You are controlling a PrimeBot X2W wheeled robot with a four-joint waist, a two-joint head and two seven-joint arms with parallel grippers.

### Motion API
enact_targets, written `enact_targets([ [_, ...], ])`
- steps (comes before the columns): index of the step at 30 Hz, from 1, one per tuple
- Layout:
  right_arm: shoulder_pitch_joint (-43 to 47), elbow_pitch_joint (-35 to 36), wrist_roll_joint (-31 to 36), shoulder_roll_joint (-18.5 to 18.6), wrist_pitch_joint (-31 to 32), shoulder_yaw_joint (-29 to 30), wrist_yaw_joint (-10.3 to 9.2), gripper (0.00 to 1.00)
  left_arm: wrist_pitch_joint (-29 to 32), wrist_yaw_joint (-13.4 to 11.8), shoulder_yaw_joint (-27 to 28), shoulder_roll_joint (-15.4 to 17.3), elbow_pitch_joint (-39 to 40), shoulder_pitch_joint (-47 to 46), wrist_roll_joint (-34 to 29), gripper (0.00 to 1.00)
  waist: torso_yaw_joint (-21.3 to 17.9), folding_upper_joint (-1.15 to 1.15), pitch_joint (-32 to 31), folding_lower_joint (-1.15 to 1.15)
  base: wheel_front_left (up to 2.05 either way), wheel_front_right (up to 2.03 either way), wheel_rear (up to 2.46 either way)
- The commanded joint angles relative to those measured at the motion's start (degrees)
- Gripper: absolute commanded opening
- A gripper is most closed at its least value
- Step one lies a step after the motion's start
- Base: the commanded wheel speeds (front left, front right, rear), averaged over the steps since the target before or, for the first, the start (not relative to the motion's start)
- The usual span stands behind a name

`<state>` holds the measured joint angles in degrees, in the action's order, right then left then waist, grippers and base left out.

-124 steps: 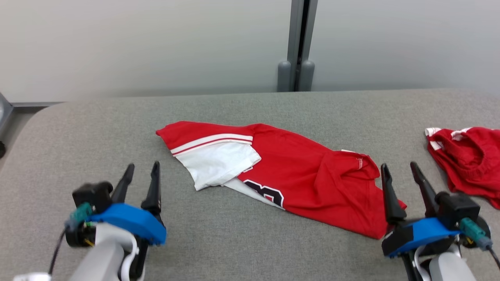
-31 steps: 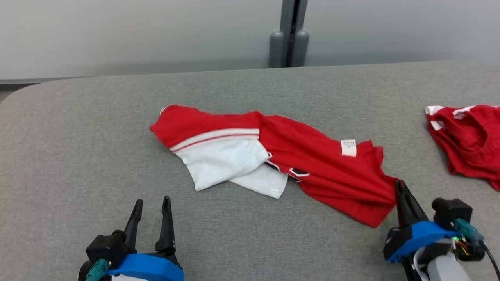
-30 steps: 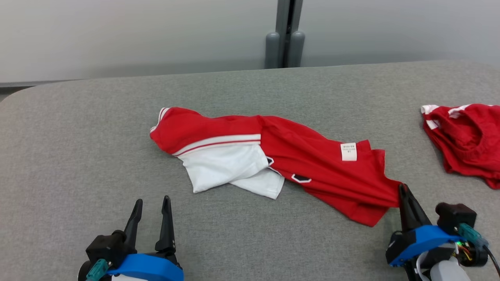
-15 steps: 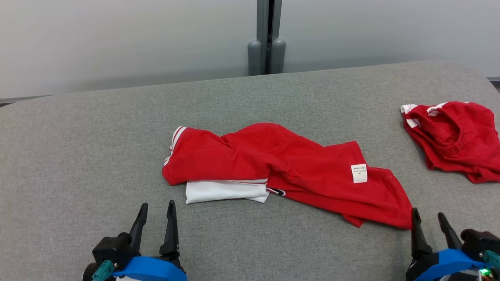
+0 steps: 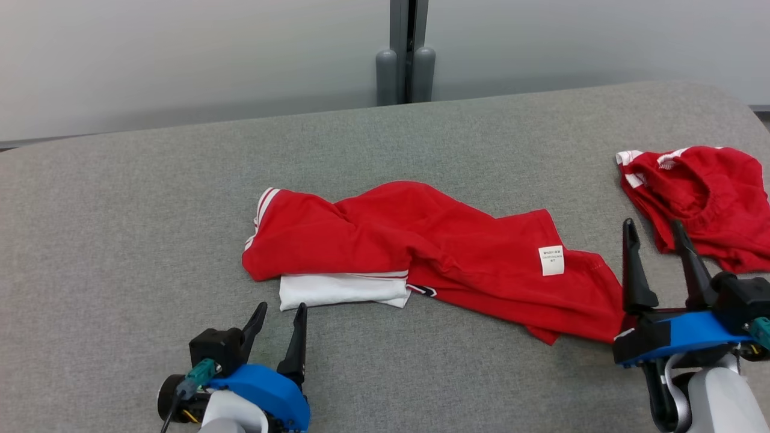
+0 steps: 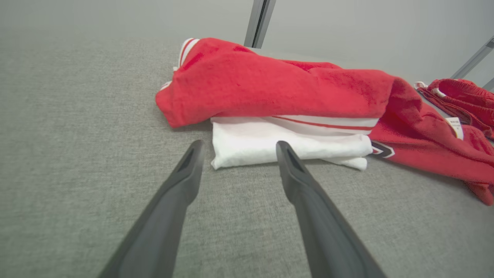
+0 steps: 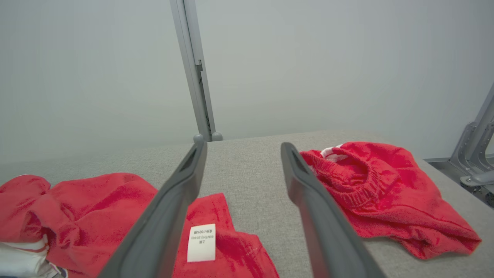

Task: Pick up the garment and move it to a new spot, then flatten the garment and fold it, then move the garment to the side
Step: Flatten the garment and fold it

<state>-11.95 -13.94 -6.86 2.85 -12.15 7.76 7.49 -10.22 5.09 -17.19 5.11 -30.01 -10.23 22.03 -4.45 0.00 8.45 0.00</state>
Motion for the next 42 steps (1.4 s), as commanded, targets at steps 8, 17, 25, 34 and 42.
enact_targets([
  [8, -2.16, 1.11, -1.68, 0.09, 0.31, -3.39, 0.00, 1.00, 1.03, 0.61, 0.28, 0.43, -9.33, -7.40, 0.74, 1.00, -1.46, 0.00, 2.66, 0.00, 0.00, 0.00, 0.00],
  [17, -1.13, 0.24, -0.50, 0.09, -0.40, -1.13, 0.00, 1.00, -3.45, 2.06, -2.99, -0.75, -12.49, -10.37, 1.84, 0.00, 0.06, 0.00, 2.31, 0.00, 0.00, 0.00, 0.00],
  [25, 0.80, -0.73, 0.33, 0.09, -0.93, 4.02, 0.00, 1.00, -4.93, 0.79, -1.69, 1.06, -1.57, -4.93, 0.74, 0.00, 5.30, 0.00, -0.14, 0.00, 0.00, 0.00, 0.00],
  [34, 2.42, -1.99, 1.66, 0.10, -1.57, 10.43, 0.00, 1.00, 0.32, -4.73, 0.42, 6.14, 15.70, 9.95, 1.40, 0.00, 10.40, 0.00, -0.98, 0.00, 0.00, 0.00, 0.00],
  [42, 1.72, -2.00, 2.70, 0.10, -1.98, 13.45, 0.00, 1.00, 3.11, -8.15, 3.69, 8.39, 18.01, 17.85, 4.14, 0.00, 10.43, 0.00, -0.70, 0.00, 0.00, 0.00, 0.00],
])
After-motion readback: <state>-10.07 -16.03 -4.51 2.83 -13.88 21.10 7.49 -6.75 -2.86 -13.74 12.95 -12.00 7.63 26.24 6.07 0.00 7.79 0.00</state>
